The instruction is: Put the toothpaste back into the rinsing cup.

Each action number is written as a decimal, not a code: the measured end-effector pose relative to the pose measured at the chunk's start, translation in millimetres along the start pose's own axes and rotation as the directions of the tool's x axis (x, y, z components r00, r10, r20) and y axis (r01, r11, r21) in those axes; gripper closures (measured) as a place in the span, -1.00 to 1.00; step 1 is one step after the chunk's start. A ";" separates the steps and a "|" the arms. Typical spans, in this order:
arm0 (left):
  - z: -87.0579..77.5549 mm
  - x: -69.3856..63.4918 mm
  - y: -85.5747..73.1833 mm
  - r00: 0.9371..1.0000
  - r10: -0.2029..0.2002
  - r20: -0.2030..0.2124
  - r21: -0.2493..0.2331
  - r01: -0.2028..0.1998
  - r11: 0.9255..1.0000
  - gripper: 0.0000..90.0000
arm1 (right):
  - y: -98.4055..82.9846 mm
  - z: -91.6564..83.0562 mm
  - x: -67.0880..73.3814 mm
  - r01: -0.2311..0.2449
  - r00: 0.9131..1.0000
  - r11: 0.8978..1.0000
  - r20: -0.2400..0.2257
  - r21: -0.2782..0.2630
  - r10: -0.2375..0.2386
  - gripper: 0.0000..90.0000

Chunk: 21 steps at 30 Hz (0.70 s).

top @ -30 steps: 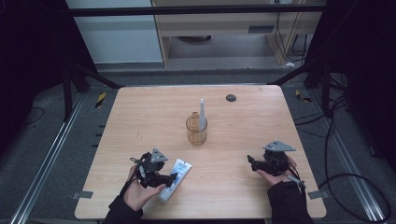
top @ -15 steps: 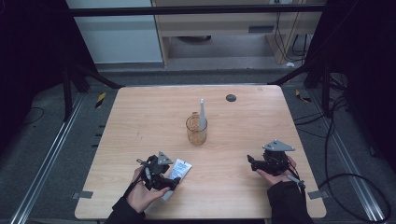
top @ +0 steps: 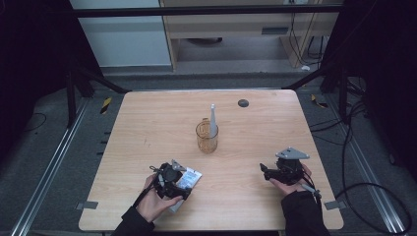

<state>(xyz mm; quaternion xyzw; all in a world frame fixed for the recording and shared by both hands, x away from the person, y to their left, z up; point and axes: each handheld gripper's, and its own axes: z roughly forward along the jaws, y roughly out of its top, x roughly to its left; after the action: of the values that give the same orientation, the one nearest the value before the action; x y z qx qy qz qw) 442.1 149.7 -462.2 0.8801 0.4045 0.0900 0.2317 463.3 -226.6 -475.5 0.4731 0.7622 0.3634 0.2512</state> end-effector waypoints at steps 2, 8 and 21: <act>1.7 -0.8 0.7 1.000 -0.001 -0.005 0.008 0.001 1.000 -0.23 | 0.0 0.5 0.2 0.005 1.000 1.000 0.001 0.001 -0.005 -0.56; 7.7 -0.4 2.3 1.000 -0.009 -0.004 0.040 0.009 0.999 -0.19 | 0.1 1.4 0.8 0.003 1.000 1.000 0.000 0.004 -0.003 -0.56; 15.4 0.3 5.1 1.000 -0.027 -0.004 0.076 0.027 0.997 -0.17 | 0.3 1.9 1.4 0.006 1.000 1.000 0.000 0.007 -0.006 -0.56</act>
<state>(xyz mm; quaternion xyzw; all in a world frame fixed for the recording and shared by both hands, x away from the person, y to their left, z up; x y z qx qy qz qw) 451.1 142.0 -473.3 0.8826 0.4197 0.0731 0.1986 464.3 -224.7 -476.4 0.4716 0.7650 0.3600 0.2505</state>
